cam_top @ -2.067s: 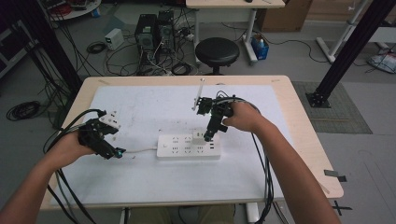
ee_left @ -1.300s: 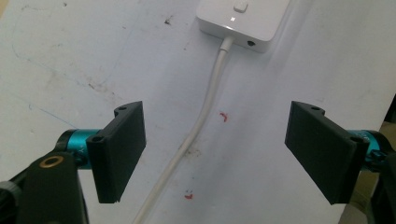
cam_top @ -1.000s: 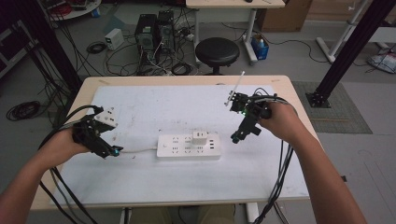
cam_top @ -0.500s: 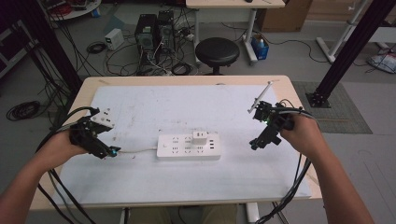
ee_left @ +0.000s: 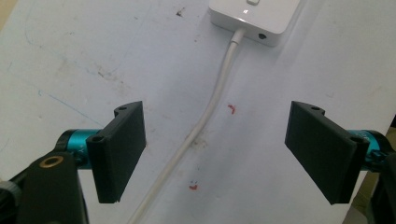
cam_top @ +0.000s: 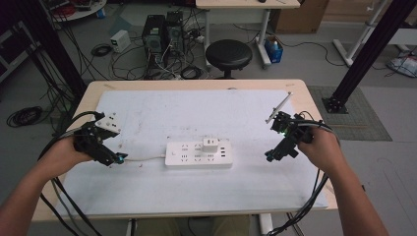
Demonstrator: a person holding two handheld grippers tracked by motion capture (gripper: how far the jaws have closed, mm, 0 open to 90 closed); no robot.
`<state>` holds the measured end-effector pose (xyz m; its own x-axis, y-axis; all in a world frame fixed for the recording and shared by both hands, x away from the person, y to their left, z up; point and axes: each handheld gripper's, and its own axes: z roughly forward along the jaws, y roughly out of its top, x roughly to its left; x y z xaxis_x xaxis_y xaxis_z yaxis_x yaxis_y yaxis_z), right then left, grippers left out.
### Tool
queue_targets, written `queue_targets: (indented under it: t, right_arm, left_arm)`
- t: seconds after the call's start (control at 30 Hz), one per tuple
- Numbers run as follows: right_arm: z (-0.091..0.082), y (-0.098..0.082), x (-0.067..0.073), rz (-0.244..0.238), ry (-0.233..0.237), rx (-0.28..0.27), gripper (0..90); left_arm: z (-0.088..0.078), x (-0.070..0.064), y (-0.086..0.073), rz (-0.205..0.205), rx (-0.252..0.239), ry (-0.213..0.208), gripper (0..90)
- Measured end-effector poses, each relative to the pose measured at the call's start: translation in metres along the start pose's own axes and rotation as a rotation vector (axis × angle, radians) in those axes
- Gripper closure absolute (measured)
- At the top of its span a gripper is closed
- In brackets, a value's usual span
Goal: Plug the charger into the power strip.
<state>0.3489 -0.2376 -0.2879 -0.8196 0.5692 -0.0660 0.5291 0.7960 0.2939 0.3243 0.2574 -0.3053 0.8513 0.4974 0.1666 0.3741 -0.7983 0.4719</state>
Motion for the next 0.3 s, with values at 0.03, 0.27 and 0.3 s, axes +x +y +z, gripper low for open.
queue_targets:
  t: [0.03, 0.27, 0.3]
  right_arm:
    - [-0.0010, -0.0012, 0.0002, -0.001, -0.002, -0.008, 0.8]
    - [-0.0006, -0.0074, 0.0027, 0.013, -0.003, -0.017, 0.8]
    - [0.0003, -0.0105, 0.0020, 0.025, -0.003, -0.022, 0.8]
  left_arm:
    - [0.0002, -0.0002, -0.0001, -0.003, -0.003, 0.001, 20.4]
    - [0.0002, -0.0002, 0.0002, -0.002, -0.012, 0.003, 20.4]
    - [0.0003, 0.0002, 0.0002, -0.009, -0.013, 0.007, 20.4]
